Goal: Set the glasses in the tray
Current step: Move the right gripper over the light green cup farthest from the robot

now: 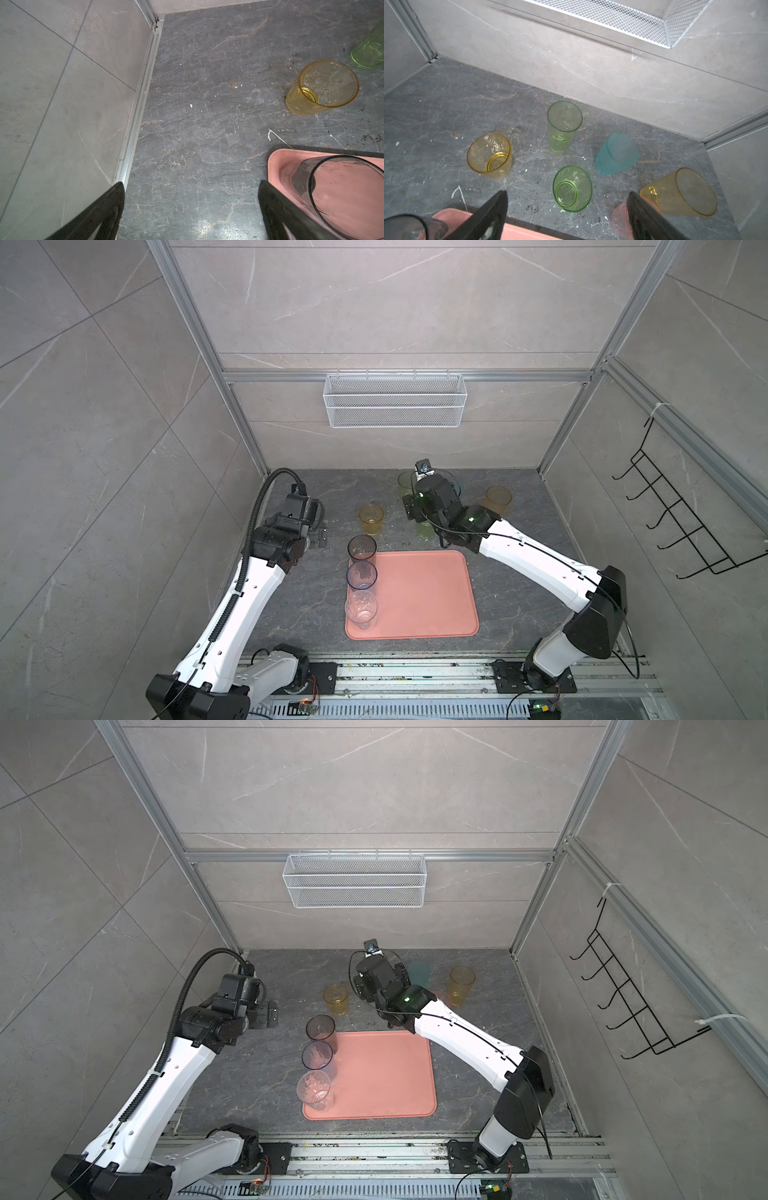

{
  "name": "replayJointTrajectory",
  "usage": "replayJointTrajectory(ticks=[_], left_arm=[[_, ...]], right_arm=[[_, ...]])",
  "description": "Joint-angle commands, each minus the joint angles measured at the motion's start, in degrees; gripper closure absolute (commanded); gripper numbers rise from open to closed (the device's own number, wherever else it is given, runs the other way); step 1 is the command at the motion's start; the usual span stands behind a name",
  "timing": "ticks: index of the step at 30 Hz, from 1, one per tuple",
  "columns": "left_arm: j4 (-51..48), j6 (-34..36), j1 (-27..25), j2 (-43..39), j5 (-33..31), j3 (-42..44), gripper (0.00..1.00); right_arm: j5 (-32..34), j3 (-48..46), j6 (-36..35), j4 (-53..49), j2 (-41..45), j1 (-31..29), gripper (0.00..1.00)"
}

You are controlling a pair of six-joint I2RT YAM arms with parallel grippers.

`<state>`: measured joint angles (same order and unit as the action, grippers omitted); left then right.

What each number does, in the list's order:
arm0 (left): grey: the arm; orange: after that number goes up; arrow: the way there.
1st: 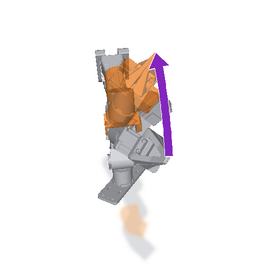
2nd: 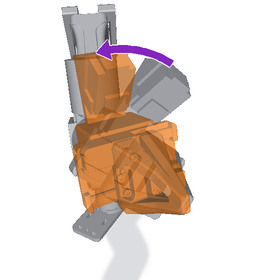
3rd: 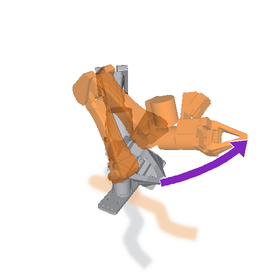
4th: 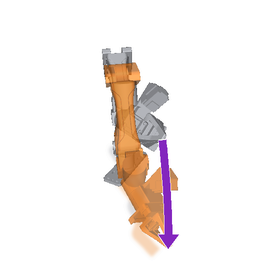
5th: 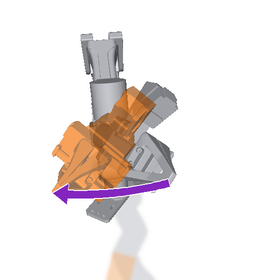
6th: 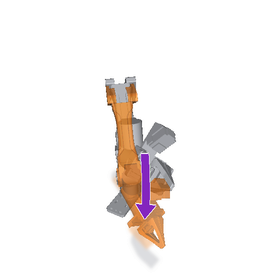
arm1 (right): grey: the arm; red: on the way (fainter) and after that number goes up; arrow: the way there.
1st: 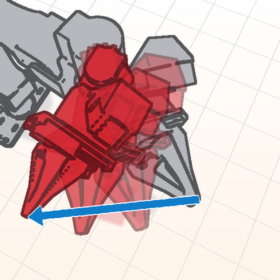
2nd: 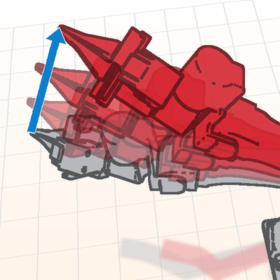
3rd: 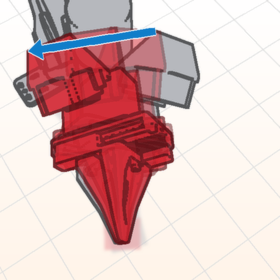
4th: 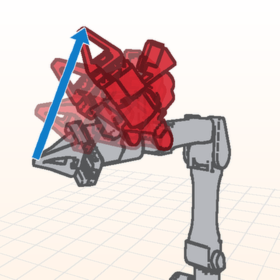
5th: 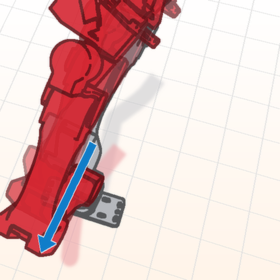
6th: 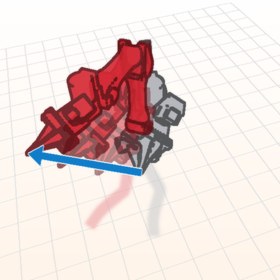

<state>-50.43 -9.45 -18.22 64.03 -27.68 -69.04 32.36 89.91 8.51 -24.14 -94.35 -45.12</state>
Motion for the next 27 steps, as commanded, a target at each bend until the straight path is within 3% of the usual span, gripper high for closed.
replayJointTrajectory(ticks=[1, 10, 25, 27], left_arm=[[6.01, -1.43, 0.37, -1.20, 3.24, 3.32, 0.00], [10.97, -1.96, 4.61, -4.16, 5.39, 7.98, 0.01], [12.10, -0.07, 5.14, -6.86, 4.91, 10.86, 0.01], [12.19, -0.03, 5.18, -7.05, 5.65, 10.94, 0.01]], right_arm=[[-3.89, 5.39, 5.46, -3.90, -2.77, 3.16, 0.09], [-9.77, 19.34, 11.98, -8.45, -15.09, 9.09, 0.11], [-15.38, 42.89, 21.08, -18.13, -36.21, 14.33, 0.21], [-17.19, 45.99, 21.58, -19.19, -38.62, 15.04, 0.26]])
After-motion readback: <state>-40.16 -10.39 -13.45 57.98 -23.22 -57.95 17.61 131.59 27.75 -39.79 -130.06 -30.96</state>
